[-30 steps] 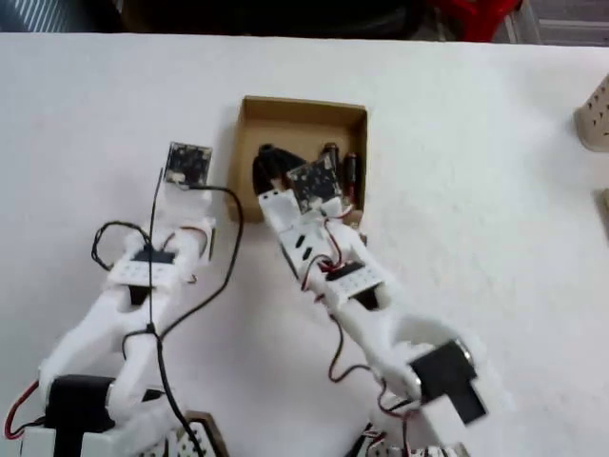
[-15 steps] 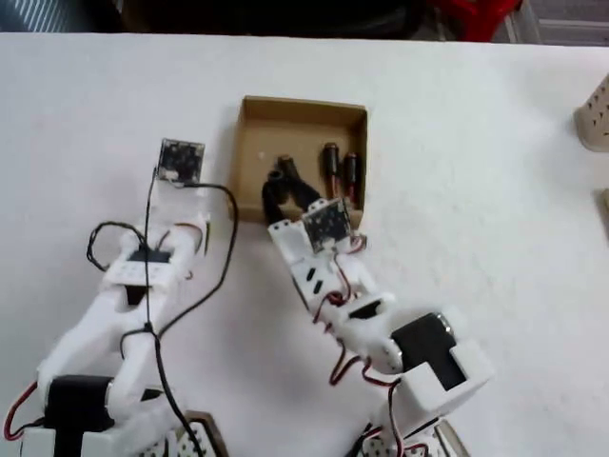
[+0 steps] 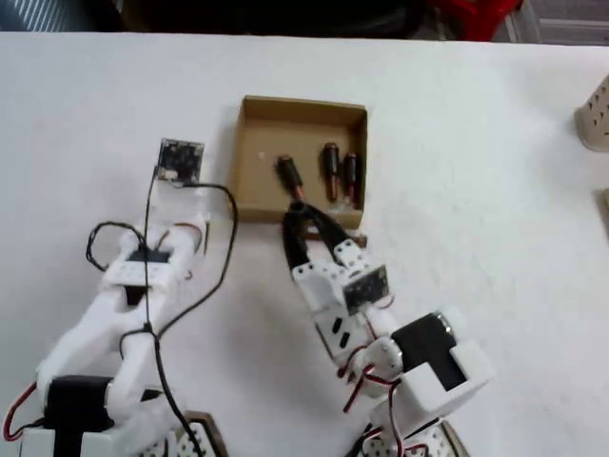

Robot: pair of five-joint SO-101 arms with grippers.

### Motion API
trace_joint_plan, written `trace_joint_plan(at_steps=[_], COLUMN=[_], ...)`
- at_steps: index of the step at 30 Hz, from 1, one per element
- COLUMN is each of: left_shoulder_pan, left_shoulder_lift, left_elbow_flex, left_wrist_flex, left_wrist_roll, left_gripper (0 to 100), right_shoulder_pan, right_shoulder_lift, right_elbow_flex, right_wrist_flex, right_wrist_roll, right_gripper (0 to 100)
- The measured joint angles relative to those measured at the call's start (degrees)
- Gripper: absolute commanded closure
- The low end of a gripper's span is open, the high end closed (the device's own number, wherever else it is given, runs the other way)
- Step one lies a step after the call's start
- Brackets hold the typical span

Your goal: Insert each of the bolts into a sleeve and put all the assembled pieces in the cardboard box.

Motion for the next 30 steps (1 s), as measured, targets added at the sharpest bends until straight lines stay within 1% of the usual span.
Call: trace_joint_plan(at_steps=[5, 12, 26, 30], left_shoulder_pan=[0.00, 0.00, 0.00, 0.00], left_shoulder_lift=[0.00, 0.00, 0.00, 0.00], left_elbow_flex=[1.41, 5.80, 6.86, 9.49], left_wrist_flex=[-1.23, -10.99, -30.07, -38.24], left_wrist_roll=[-0.09, 0.00, 0.00, 0.00], left_gripper=[98, 98, 98, 98], right_shoulder_pan=[0.18, 1.76, 1.76, 1.76], right_shoulder_lift=[-0.09, -0.09, -0.09, -0.09], right_elbow_flex=[4.22, 4.40, 4.40, 4.40], right_wrist_flex=[-3.60, -3.87, -3.87, -3.87], right_wrist_roll=[-5.01, -9.05, -9.32, -9.32], right_gripper=[98.3, 98.3, 98.3, 98.3])
